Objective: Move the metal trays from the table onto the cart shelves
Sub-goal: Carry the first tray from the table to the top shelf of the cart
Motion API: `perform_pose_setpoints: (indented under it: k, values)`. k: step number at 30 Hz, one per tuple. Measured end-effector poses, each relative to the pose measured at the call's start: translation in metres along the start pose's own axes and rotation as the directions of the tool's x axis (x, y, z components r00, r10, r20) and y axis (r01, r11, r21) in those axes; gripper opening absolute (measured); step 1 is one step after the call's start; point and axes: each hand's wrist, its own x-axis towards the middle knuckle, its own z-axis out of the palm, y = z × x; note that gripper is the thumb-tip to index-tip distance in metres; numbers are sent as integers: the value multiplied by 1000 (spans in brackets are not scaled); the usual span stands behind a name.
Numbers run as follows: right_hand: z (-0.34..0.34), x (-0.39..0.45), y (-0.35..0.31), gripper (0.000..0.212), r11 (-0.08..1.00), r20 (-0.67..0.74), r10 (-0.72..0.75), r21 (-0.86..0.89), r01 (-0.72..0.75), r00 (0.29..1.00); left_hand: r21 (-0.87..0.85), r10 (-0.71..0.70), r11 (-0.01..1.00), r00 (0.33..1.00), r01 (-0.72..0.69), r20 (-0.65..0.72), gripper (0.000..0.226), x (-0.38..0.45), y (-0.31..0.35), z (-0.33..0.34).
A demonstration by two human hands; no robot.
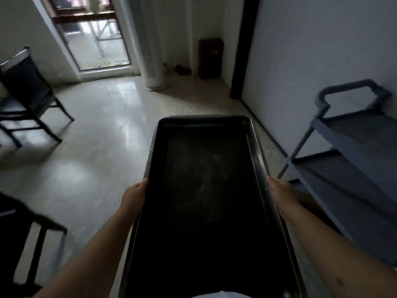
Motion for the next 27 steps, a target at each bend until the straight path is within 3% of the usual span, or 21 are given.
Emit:
perform_pose_setpoints:
  k: [6, 10, 13, 20, 27]
  values:
    - [-36, -3, 18, 32, 983, -253, 180, 86, -163, 951, 117, 115, 981, 950, -154, 290, 44, 82, 91, 64]
    - [-57, -40, 59, 41, 929, -446, 353, 268, -253, 822, 151, 154, 952, 843, -266, 516, 41, 92, 134, 128]
    - [-74, -69, 85, 41, 882, -497, 462, 345, -321, 735, 169, 181, 918, 756, -360, 629, 41, 89, 151, 181]
    - [-105, -104, 115, 24, 785, -553, 599, 549, -286, 579, 195, 179, 839, 597, -508, 782, 40, 71, 180, 259]
    - [-138, -84, 131, 36, 730, -560, 662, 632, -259, 499, 176, 163, 831, 532, -528, 831, 39, 54, 207, 322]
